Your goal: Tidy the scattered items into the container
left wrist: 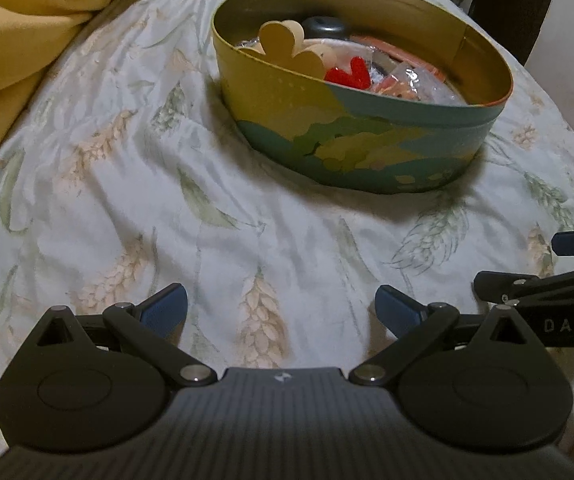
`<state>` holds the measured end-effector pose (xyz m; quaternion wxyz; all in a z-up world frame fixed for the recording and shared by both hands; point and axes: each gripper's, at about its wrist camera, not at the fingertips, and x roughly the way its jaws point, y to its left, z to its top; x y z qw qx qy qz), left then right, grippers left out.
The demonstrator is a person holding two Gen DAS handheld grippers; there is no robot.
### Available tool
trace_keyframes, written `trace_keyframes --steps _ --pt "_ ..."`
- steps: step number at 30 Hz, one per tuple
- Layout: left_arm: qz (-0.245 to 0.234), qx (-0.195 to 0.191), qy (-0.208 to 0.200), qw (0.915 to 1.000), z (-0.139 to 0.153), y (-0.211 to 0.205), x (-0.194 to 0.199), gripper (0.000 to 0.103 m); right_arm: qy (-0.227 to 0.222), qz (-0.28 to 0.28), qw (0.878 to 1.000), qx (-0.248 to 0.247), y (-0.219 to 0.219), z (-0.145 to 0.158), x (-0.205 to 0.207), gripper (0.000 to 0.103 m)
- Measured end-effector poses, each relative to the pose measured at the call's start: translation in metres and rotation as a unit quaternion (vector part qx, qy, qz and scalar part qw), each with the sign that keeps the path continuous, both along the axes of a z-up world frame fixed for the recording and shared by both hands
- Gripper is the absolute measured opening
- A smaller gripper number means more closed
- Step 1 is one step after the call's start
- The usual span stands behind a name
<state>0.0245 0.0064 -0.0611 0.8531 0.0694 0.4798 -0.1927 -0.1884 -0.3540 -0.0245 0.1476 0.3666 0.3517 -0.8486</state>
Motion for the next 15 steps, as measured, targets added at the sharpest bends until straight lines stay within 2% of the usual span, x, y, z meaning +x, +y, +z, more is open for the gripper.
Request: trace_keyframes --steps 6,10,15 --pt "-0.004 0.013 -0.004 0.9999 -0.006 -0.006 0.0 0.103 -0.017 -0.05 0.998 -0.034 0.011 0.003 -0.018 0.098" --pt "0.006 0.008 0.001 0.9999 -0.01 -0.005 0.002 0.103 -0.048 -0.09 0.993 -0.064 0.023 0.004 -0.033 0.102" --pt "0.01 0.01 0.001 0.9999 -0.012 -0.007 0.003 0.103 -0.051 -0.088 0.993 -0.057 0.024 0.0 -0.034 0.103"
